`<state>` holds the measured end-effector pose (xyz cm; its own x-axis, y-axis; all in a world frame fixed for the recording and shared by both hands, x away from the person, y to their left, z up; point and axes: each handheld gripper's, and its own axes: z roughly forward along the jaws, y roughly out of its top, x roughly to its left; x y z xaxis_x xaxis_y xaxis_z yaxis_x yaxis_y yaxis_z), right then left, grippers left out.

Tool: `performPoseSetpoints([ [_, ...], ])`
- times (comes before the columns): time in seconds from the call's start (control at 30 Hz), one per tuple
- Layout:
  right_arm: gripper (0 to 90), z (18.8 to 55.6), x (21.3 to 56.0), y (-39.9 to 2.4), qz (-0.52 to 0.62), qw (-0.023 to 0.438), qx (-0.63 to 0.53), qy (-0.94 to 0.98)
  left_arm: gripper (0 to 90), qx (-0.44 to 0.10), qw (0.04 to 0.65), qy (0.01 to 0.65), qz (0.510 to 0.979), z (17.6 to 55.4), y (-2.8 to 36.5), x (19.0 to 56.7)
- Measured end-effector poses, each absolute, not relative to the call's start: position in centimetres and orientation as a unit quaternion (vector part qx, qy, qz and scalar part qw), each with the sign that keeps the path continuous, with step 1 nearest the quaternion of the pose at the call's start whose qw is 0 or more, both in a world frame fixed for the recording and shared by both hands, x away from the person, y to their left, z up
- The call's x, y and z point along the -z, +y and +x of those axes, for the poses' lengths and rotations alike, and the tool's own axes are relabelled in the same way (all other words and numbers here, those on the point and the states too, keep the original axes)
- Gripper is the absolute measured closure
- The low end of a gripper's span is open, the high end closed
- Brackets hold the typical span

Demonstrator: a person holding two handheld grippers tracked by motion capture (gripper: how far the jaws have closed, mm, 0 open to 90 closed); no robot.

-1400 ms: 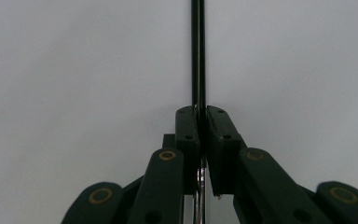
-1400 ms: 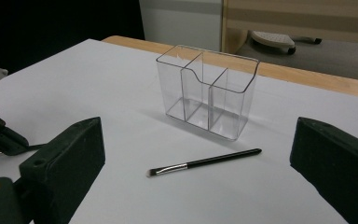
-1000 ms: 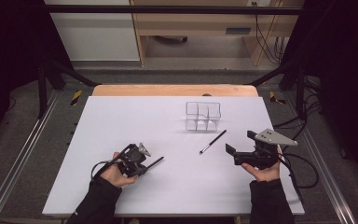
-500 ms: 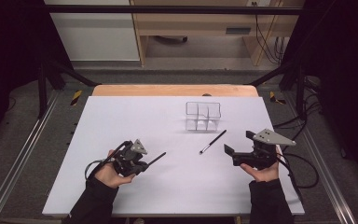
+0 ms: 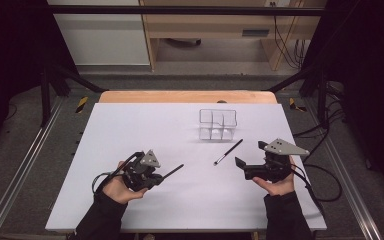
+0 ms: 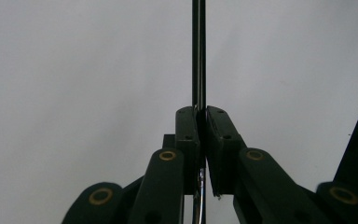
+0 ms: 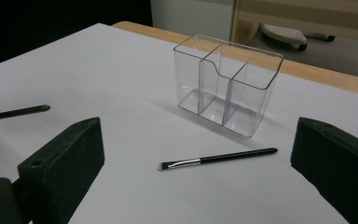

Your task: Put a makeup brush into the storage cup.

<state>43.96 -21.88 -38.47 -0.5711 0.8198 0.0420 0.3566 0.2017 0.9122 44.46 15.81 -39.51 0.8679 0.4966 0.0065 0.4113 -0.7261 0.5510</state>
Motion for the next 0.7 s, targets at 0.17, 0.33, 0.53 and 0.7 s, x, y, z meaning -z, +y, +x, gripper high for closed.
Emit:
performPoseSetpoints([
  [0.17,3.1,43.9,38.5,-21.3,0.392,0.232,-0.489,0.743,83.3,-0.074,0.285,0.235,0.927,44.2,15.4,39.2],
  [0.33,3.1,43.8,38.3,-20.6,0.383,0.231,-0.485,0.752,83.3,-0.064,0.295,0.222,0.927,44.0,15.2,38.8],
  [0.53,3.1,43.8,38.1,-19.7,0.372,0.229,-0.476,0.763,83.3,-0.056,0.299,0.209,0.929,44.2,15.1,38.4],
  [0.7,3.2,43.8,37.8,-19.1,0.360,0.226,-0.469,0.774,83.3,-0.056,0.299,0.204,0.931,44.4,15.1,38.1],
])
